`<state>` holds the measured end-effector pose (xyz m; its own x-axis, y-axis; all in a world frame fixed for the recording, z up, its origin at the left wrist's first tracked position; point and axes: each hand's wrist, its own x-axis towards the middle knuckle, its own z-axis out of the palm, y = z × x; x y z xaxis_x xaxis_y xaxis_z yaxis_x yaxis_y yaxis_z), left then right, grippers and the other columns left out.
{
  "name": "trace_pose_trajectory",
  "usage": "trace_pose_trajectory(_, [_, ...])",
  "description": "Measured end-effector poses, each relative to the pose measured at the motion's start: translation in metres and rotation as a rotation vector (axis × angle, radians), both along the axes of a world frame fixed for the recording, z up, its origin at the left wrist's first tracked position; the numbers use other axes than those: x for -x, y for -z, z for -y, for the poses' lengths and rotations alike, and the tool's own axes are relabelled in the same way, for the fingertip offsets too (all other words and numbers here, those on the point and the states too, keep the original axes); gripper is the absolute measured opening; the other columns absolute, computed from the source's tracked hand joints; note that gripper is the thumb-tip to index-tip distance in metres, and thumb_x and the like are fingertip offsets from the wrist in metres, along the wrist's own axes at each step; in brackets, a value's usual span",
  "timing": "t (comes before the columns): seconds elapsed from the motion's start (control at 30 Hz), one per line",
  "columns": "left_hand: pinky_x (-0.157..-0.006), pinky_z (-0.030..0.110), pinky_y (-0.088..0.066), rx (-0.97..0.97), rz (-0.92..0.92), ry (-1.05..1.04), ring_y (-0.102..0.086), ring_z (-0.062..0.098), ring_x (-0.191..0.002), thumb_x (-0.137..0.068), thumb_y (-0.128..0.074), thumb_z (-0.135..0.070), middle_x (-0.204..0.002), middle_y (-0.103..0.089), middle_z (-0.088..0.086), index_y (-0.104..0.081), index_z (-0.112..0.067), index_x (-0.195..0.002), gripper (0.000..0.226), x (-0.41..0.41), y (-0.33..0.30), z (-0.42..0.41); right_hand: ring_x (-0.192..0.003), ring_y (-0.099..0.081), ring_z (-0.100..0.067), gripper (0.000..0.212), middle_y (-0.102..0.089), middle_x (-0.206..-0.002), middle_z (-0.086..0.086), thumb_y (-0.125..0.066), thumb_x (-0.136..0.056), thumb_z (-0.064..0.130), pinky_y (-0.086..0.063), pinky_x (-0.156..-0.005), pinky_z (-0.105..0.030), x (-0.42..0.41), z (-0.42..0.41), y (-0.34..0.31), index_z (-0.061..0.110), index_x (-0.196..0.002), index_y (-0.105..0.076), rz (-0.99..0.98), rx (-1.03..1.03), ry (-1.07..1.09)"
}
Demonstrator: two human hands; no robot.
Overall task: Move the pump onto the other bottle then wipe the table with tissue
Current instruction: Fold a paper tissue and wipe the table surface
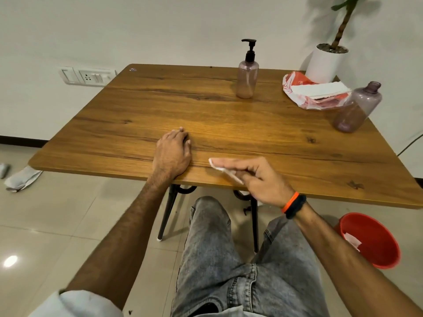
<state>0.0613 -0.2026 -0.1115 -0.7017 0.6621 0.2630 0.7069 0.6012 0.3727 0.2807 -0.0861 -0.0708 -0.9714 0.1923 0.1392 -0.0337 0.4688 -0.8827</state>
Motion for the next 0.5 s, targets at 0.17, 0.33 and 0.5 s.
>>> trace_pose_trajectory(0.17, [-0.117,0.044,-0.024,0.002,0.004,0.008,-0.036,0.025,-0.14,-0.099,-0.042,-0.031,-0.15,-0.043,0.007,-0.05,-0.012,-0.138,0.044,-0.001,-0.001,0.001,-0.129,-0.047,-0.003,0.048,-0.058,-0.133,0.009,-0.046,-0.09,-0.009,-0.032,-0.114,-0.024,0.034,-0.027,-0.001,0.019,-0.126,-0.063,0.055,-0.386,0.225])
trace_pose_trajectory(0.33, [-0.116,0.044,-0.025,0.007,0.005,-0.004,-0.037,0.025,-0.139,-0.099,-0.042,-0.031,-0.15,-0.044,0.006,-0.051,-0.013,-0.138,0.044,-0.001,-0.002,0.001,-0.139,-0.036,-0.014,0.062,-0.045,-0.147,0.006,-0.044,-0.084,-0.014,-0.02,-0.118,-0.026,0.046,-0.026,0.018,0.019,-0.136,-0.053,0.184,-0.627,0.058])
trace_pose_trajectory(0.5, [-0.115,0.043,-0.025,-0.007,-0.007,0.0,-0.038,0.025,-0.138,-0.099,-0.043,-0.029,-0.149,-0.046,0.008,-0.052,-0.011,-0.136,0.043,-0.004,-0.003,0.0,-0.139,-0.036,-0.012,0.067,-0.042,-0.148,0.003,-0.047,-0.08,-0.016,-0.025,-0.119,-0.033,0.012,-0.002,0.019,0.017,-0.138,-0.05,0.131,-0.646,-0.092])
